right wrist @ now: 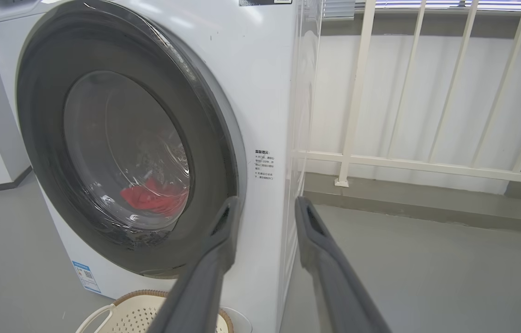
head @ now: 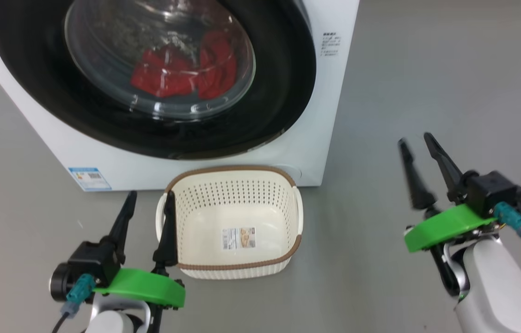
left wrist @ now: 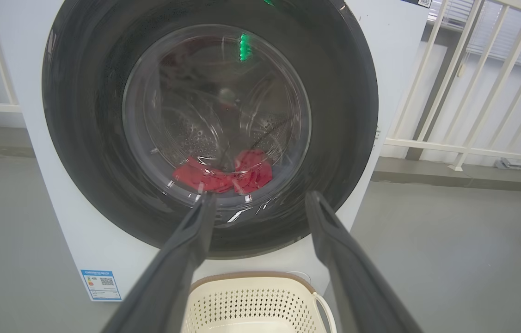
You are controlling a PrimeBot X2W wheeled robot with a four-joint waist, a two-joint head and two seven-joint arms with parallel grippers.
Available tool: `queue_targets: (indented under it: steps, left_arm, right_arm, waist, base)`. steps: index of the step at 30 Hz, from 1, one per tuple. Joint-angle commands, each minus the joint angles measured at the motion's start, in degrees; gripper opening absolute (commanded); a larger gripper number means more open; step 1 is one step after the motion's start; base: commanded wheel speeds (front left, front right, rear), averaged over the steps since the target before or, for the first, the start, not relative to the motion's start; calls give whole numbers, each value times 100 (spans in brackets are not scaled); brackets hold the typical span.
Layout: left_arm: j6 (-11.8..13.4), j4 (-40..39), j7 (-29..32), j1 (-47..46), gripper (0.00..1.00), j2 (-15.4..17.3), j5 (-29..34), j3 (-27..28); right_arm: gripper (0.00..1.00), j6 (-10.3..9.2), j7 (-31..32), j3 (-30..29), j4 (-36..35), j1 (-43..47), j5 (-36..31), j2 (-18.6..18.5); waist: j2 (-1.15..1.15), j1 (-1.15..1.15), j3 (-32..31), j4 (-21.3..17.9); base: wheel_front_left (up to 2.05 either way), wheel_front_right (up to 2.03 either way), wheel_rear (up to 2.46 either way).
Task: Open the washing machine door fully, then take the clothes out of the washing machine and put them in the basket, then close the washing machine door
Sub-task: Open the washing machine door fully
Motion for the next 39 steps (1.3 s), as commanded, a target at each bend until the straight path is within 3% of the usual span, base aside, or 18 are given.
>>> queue_targets:
  steps: [1, 7, 17, 24, 31, 39]
  left_arm:
    - [43, -194, -70, -228, 100, 100, -49, 149]
    - [41, -567, -70, -334, 100, 99, -82, 60]
    - [94, -1208, -70, -435, 100, 99, -30, -86]
    - [68, -1370, -70, -487, 100, 99, 7, -201]
    - [51, -1539, -70, -597, 100, 99, 4, -264]
    - [8, -1712, -70, -698, 100, 99, 13, -326]
  right_arm:
    - [0, 3, -36, 89, -135, -250, 59, -4]
    - [0, 3, -36, -63, -8, -673, 317, -4]
    - [0, 3, -36, -49, 641, -1719, 2476, -4]
    - [0, 3, -15, 367, 1124, -2417, 3830, -4]
    - [0, 3, 463, 644, 1251, -3008, 4877, -4]
    - [0, 3, 1309, 547, 1337, -3674, 5855, -41]
  waist:
    - [0, 0, 160, 71]
    - [0, 0, 538, 145]
    - [0, 0, 1166, 240]
    - [0, 0, 1453, 301]
    - [0, 0, 1774, 391]
    - [0, 0, 2068, 527]
  base:
    - [0, 0, 0]
    - [0, 0, 0]
    - [0, 0, 0]
    - [0, 0, 0]
    - [0, 0, 0]
    - [0, 0, 0]
